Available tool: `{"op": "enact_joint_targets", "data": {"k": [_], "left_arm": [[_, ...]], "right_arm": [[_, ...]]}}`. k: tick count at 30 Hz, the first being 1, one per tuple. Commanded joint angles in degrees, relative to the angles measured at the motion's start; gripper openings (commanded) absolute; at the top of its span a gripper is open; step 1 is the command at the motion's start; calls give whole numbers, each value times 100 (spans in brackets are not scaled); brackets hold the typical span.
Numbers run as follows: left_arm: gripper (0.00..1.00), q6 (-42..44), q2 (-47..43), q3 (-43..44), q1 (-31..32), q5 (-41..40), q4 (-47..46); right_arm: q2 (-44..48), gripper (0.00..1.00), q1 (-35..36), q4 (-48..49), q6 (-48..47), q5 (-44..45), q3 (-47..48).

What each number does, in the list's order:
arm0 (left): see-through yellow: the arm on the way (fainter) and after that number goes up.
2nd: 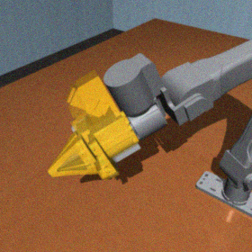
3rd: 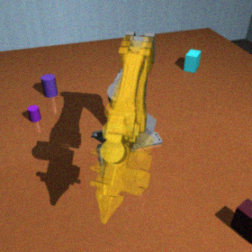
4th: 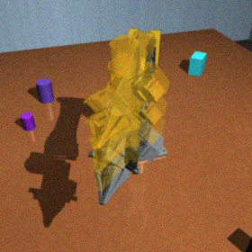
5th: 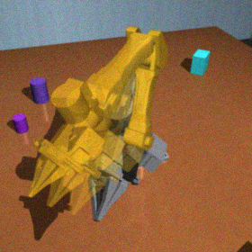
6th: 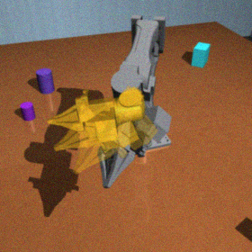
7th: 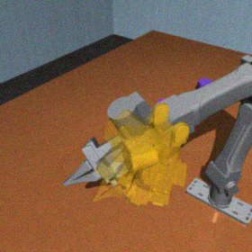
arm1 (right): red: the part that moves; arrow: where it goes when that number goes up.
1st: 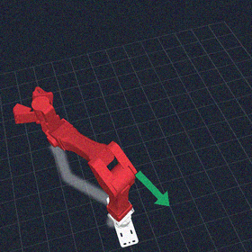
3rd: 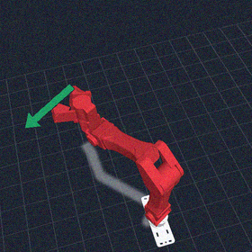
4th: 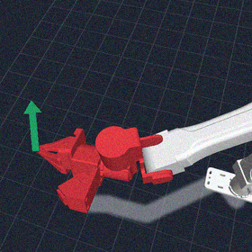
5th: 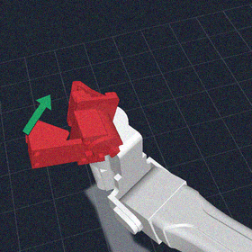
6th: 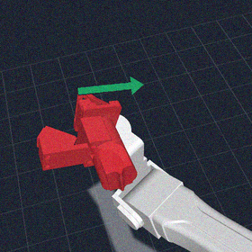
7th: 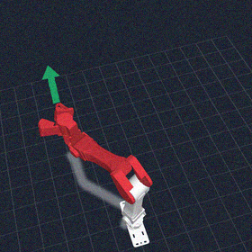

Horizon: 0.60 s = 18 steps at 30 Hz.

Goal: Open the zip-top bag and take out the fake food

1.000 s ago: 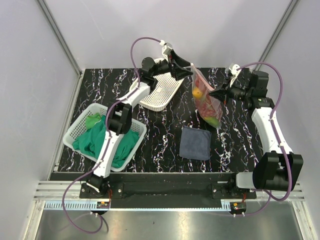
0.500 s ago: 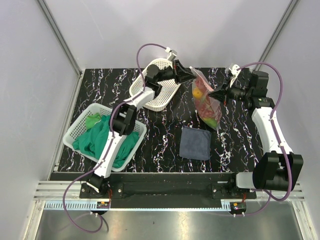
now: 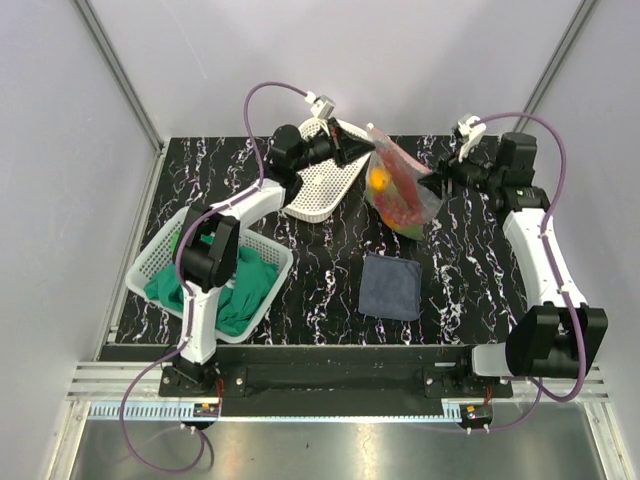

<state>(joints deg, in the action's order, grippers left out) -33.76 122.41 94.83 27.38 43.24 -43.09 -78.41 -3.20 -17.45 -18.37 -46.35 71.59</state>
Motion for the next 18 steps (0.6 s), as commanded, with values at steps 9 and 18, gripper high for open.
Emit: {"op": "enact_joint_targets", "data": {"k": [9,18], "left_arm": [[0,853,-991,-403,716,-1424,828],[0,1082,-1211,-527,769,-1372,951]], "right_arm": [[-569,77,1190,-347,-193,1804,1278],[-1001,26,1190,-312,-237,1779,1524]]}}
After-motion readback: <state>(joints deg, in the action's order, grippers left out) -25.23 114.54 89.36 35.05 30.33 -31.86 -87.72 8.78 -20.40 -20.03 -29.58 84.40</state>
